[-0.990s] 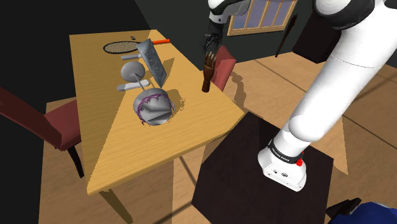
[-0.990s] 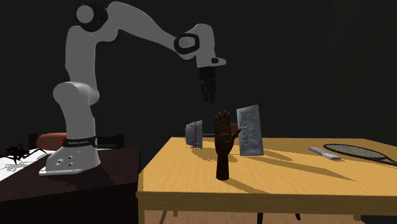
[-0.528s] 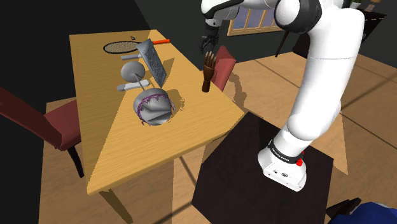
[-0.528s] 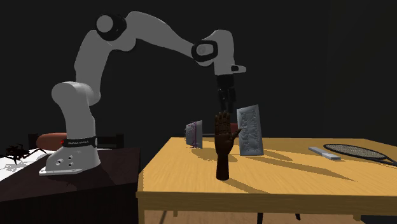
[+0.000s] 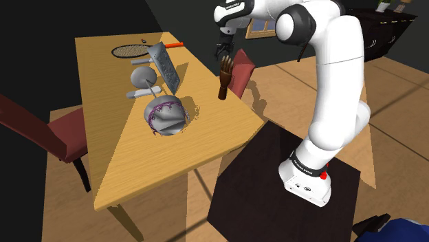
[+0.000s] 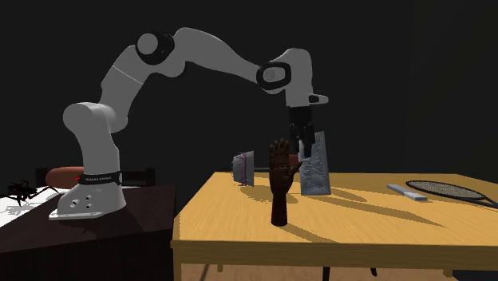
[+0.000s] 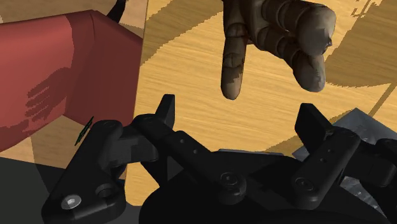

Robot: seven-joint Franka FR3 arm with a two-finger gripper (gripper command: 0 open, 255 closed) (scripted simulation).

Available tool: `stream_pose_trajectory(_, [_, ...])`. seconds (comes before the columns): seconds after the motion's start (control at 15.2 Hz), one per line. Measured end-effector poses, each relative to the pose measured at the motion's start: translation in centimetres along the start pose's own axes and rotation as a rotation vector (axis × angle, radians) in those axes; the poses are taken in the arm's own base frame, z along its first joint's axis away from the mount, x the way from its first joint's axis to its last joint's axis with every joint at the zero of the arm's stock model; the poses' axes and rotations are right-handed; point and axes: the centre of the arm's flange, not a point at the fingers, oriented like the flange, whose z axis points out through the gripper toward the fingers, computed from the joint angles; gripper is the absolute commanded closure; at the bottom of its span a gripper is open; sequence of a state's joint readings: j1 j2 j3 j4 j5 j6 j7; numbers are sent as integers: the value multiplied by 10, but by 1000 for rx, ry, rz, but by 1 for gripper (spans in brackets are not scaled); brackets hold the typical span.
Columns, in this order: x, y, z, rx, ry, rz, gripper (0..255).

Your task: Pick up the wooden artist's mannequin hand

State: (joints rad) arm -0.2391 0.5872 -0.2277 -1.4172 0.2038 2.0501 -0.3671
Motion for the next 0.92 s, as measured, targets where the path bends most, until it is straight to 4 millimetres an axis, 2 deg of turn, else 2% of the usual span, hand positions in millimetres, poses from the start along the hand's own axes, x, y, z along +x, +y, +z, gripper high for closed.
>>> stream_pose_trajectory(0.33, [-2,2,26,0,0,1,0])
stream_pose_trajectory(0.4, [-3,2,29,0,0,0,255])
stream_pose_trajectory(0.92, [-2,2,30,-1,2,0,255])
